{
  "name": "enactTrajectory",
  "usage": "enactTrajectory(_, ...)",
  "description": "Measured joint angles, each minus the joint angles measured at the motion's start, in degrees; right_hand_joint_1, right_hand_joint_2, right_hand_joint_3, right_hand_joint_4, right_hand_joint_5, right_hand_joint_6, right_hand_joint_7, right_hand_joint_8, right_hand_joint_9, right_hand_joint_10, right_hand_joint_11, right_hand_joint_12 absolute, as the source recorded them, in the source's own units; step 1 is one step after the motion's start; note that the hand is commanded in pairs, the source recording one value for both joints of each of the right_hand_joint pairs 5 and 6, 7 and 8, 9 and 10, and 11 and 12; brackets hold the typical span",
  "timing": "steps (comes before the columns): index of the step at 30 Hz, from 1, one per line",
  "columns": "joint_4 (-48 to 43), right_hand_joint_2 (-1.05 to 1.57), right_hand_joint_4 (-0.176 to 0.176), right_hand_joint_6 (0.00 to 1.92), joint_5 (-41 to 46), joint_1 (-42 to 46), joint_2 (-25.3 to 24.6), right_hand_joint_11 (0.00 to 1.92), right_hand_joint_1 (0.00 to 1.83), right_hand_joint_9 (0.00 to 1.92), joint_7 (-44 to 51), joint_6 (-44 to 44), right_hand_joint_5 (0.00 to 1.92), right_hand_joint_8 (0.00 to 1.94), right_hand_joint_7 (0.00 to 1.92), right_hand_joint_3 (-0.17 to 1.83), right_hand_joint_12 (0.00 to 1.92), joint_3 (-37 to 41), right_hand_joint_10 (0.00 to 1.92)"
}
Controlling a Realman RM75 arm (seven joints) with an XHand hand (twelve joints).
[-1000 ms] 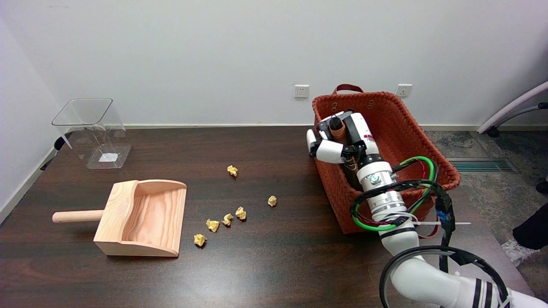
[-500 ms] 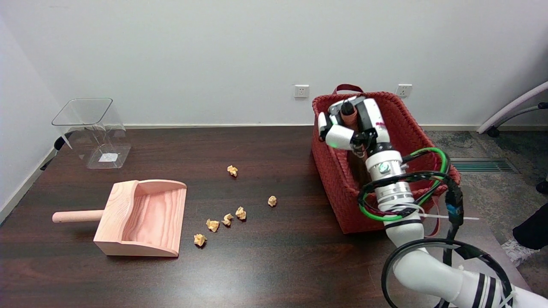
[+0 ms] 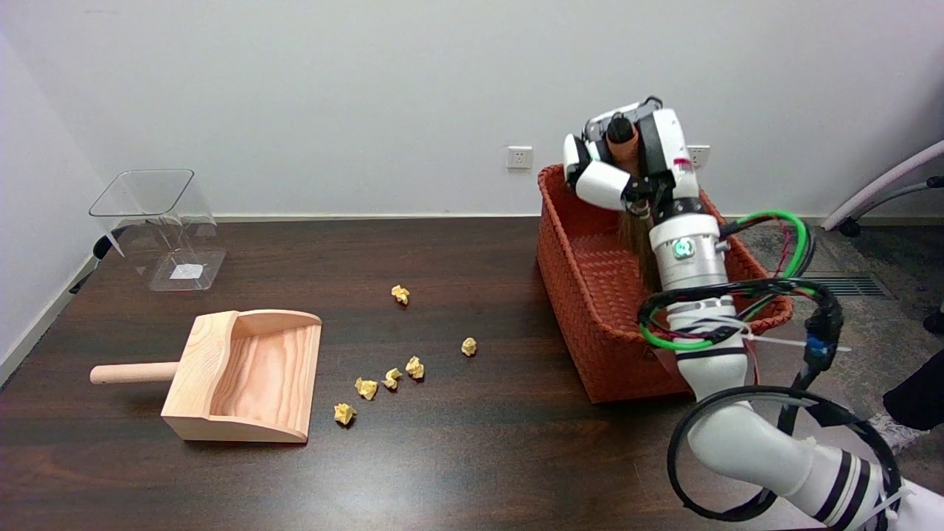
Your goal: Pick up the broom by its handle.
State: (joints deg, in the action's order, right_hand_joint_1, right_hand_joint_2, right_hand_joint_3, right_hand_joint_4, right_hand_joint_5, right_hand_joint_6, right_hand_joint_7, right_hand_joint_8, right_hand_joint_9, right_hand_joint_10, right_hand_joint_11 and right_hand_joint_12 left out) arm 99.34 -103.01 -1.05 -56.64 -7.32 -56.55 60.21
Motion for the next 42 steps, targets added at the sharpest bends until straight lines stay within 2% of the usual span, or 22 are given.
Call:
enactTrajectory(14, 5.15, 1.01, 0.0, 1.92, -3.2, -2.56, 0.28, 1.92, 1.31, 1.92, 4.51, 3.96, 1.92, 1.92, 1.92, 0.95, 1.92, 2.37, 1.92)
enactTrajectory(24, 6.42, 1.03, 0.0, 1.92, -3.99, -5.86, -0.02, 1.92, 1.31, 1.92, 5.84, 5.02, 1.92, 1.92, 1.92, 0.95, 1.92, -0.75, 1.92)
enactTrajectory(42, 5.64, 1.06, 0.0, 1.92, -4.55, -9.42, -7.55, 1.92, 1.29, 1.92, 6.85, 8.89, 1.92, 1.92, 1.92, 0.94, 1.92, -8.64, 1.92)
